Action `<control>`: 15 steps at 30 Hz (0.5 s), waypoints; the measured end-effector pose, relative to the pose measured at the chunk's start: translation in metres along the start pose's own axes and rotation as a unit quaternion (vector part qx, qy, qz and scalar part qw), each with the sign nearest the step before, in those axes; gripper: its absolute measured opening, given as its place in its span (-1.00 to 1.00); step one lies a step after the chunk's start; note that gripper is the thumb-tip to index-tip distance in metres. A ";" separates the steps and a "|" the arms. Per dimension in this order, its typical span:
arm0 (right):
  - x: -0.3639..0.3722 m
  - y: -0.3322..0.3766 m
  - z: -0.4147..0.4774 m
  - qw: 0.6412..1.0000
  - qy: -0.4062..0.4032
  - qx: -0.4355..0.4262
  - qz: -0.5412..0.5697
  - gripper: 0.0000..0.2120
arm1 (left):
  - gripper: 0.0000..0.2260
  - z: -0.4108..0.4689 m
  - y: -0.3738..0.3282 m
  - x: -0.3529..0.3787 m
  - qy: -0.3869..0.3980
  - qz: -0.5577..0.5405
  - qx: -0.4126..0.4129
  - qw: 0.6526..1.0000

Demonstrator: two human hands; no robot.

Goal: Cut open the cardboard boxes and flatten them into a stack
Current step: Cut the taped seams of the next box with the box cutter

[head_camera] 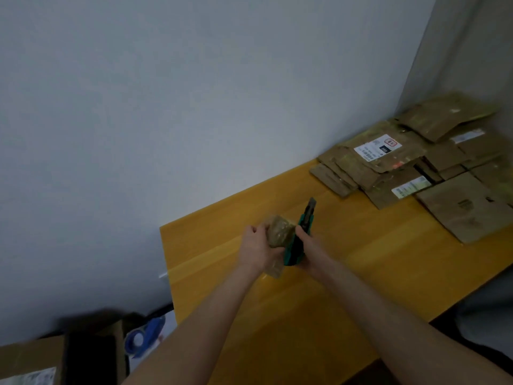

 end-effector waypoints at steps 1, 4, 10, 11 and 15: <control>-0.001 0.003 0.001 1.000 -0.013 0.000 -0.011 -0.61 | -0.42 0.000 -0.001 -0.003 -0.001 -0.042 -0.010 0.999; -0.001 0.011 0.001 0.999 -0.025 -0.006 -0.036 -0.57 | -0.59 0.001 0.000 -0.014 0.007 -0.179 -0.033 0.983; 0.005 0.024 -0.006 0.992 -0.034 -0.069 -0.101 -0.60 | -0.56 0.004 0.007 -0.022 0.026 -0.364 -0.105 0.925; 0.006 0.025 -0.007 0.988 -0.035 -0.084 -0.128 -0.60 | -0.50 0.004 0.009 -0.022 0.022 -0.360 -0.101 0.927; 0.008 0.027 -0.009 0.964 -0.024 -0.140 -0.226 -0.59 | -0.49 0.005 0.015 -0.013 0.010 -0.256 -0.058 0.965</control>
Point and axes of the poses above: each hand's wrist, its own z-axis towards the middle knuckle, its own x-axis out of the palm, y = z × x, the point moved 2 cm from there along z, towards the middle knuckle, and after that the axes turned 7 degrees about -y, right-handed, at the moved point
